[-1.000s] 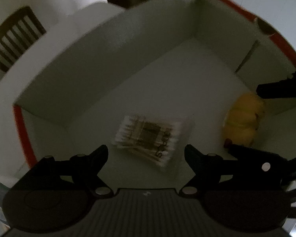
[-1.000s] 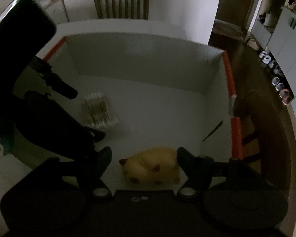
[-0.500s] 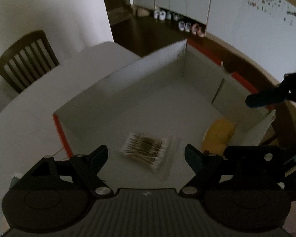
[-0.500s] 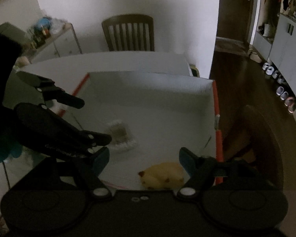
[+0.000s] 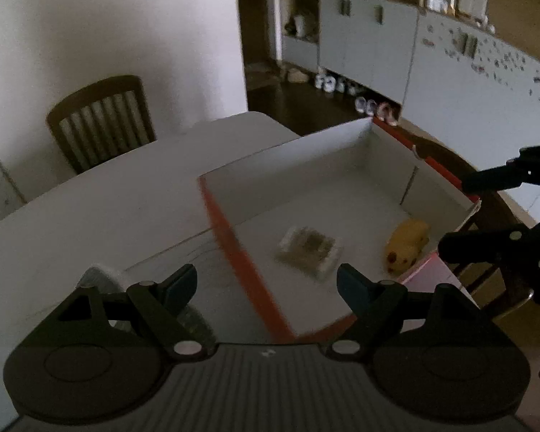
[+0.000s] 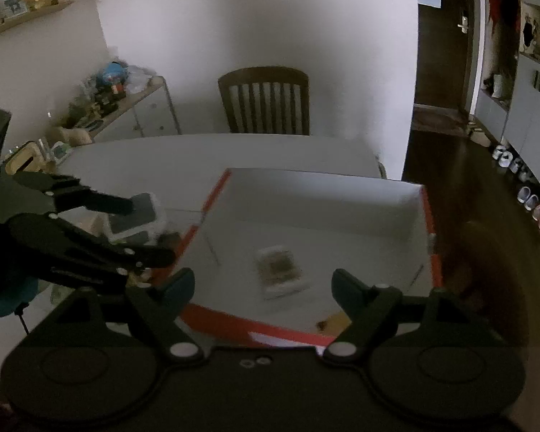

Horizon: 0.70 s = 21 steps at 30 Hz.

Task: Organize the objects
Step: 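Move both grippers back over the pile of items on the table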

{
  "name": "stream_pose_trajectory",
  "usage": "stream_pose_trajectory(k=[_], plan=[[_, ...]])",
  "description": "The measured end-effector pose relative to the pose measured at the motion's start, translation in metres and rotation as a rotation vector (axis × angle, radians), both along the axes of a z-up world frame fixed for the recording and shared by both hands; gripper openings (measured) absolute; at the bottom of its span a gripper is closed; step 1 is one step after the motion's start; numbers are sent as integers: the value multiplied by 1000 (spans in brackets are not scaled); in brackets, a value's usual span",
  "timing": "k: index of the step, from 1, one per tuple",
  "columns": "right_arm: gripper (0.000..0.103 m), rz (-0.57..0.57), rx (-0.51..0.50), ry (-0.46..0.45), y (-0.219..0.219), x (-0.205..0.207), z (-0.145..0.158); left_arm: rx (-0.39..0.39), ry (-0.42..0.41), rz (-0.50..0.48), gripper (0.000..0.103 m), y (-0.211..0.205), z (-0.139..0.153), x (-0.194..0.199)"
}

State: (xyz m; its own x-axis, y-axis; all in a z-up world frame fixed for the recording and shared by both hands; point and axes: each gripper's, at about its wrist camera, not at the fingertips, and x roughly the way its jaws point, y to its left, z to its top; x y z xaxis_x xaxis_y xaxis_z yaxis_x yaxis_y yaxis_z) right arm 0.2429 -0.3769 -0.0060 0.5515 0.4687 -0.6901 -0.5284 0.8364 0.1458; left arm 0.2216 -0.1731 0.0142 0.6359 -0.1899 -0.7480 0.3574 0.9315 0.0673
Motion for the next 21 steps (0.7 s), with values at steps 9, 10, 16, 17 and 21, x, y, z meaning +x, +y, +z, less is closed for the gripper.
stream_pose_trajectory(k=[9, 10, 16, 17, 21], plan=[[86, 24, 39, -62, 53, -44, 7, -64, -72, 86, 85, 78, 8, -45], [87, 22, 44, -66, 59, -48, 7, -63, -80, 91, 86, 85, 8, -49], [87, 20, 13, -83, 101, -71, 3, -100, -112, 106, 103, 134, 7, -72], [87, 19, 9, -81, 108, -74, 2, -107, -113, 107, 103, 142, 6, -75], [87, -2, 7, -59, 132, -83, -5, -123, -105, 116, 103, 172, 0, -84]])
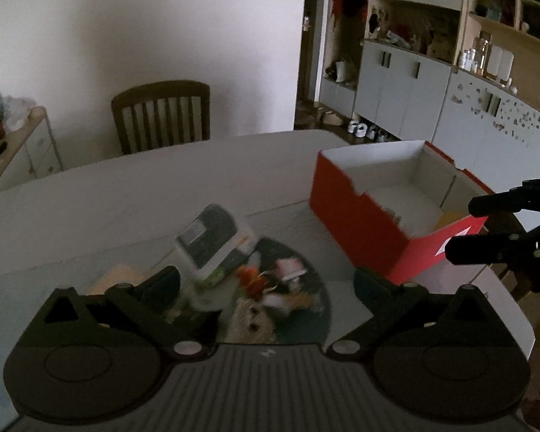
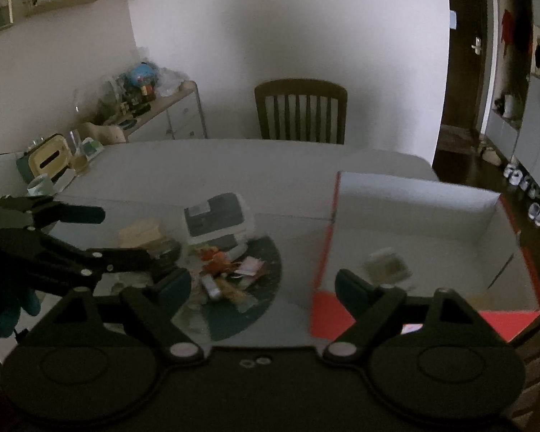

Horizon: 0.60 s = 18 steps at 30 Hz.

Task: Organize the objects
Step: 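Move both grippers back over the pile of items on the table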

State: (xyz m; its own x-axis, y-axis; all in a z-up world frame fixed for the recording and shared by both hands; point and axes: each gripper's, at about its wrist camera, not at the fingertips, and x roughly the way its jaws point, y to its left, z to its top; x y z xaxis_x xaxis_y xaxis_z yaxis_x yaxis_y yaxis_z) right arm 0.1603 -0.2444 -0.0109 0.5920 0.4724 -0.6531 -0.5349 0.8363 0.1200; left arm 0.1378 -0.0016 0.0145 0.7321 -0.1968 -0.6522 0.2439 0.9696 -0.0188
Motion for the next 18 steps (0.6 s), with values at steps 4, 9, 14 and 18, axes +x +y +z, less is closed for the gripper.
stream_pose_trajectory(k=[4, 9, 14, 18], plan=[[87, -33, -16, 12, 22, -7, -9, 35, 47, 15, 103, 28, -18, -9], [87, -72, -48, 29, 47, -12, -27, 89, 75, 49, 103, 64, -41, -21], [87, -34, -95, 32, 78, -21, -46, 100, 124, 49, 103, 89, -64, -27], [87, -34, -120, 65, 100, -20, -62, 114, 137, 23, 103, 95, -81, -28]])
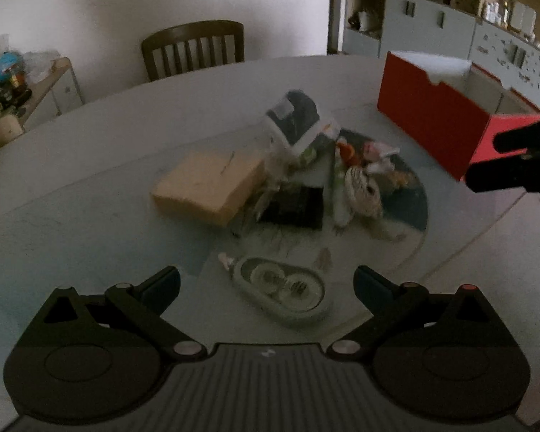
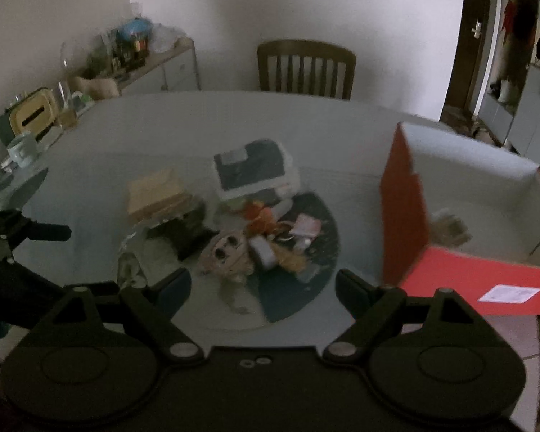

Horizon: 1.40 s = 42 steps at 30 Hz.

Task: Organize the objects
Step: 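Move both grippers back over the pile of items on the table, then grasp the white correction tape with the left gripper while the right grasps the cartoon-face plush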

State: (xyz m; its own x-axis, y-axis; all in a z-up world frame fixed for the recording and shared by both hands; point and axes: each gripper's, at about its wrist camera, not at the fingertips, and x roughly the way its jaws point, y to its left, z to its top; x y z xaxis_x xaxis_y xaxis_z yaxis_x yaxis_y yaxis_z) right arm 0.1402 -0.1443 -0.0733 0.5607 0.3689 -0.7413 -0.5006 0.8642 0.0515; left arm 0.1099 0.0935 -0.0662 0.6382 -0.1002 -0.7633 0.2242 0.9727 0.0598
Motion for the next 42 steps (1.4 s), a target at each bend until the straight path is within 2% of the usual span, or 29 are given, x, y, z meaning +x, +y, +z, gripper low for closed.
stream_pose_trajectory(k=[7, 14, 22, 28, 31, 33, 35, 42], plan=[[87, -25, -31, 30, 32, 11, -19, 44, 21, -50, 103, -3, -24, 10], [86, -64, -37, 101, 52, 32, -41, 17, 66, -56, 103, -1, -38, 22], [83, -85, -30, 167, 66, 50, -57, 28, 81, -82, 103, -10, -46, 26], [72, -101, -16, 214, 72, 60, -62, 4, 99, -83, 100, -7, -50, 29], [69, -106, -17, 223, 73, 62, -63, -16, 100, -79, 94, -6, -49, 32], [64, -108, -17, 229, 74, 64, -64, -16, 92, -86, 85, -7, -48, 32], [58, -111, -22, 236, 75, 65, -64, -18, 91, -90, 81, -8, -46, 34], [43, -120, -26, 232, 71, 65, -63, -20, 94, -85, 81, -9, -46, 36]])
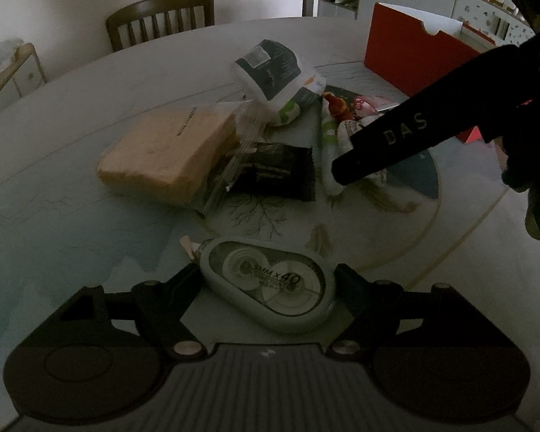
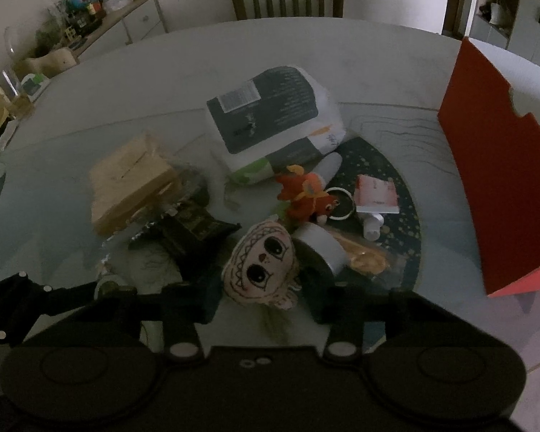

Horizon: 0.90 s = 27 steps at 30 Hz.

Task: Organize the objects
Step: 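Grasp the white correction tape with the left gripper while the right grasps the cartoon-face plush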

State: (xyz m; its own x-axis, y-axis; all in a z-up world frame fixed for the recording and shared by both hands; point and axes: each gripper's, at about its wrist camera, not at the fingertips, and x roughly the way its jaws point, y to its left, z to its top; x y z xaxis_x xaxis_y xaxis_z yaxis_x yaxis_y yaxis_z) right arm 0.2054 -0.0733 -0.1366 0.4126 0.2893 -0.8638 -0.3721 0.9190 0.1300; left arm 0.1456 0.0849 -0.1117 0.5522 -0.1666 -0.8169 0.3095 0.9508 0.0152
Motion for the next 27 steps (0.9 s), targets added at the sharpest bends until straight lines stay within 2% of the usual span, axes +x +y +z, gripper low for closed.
stream_pose_trajectory(k=[4, 14, 27], plan=[[34, 8, -19, -26, 0, -5, 4, -5, 0, 5, 81, 1, 0, 1], [32, 13, 25, -28, -11, -19, 17, -37, -5, 26, 81, 7, 8, -7], [32, 14, 83, -30, -37, -44, 52, -104, -54, 26, 81, 7, 49, -20]])
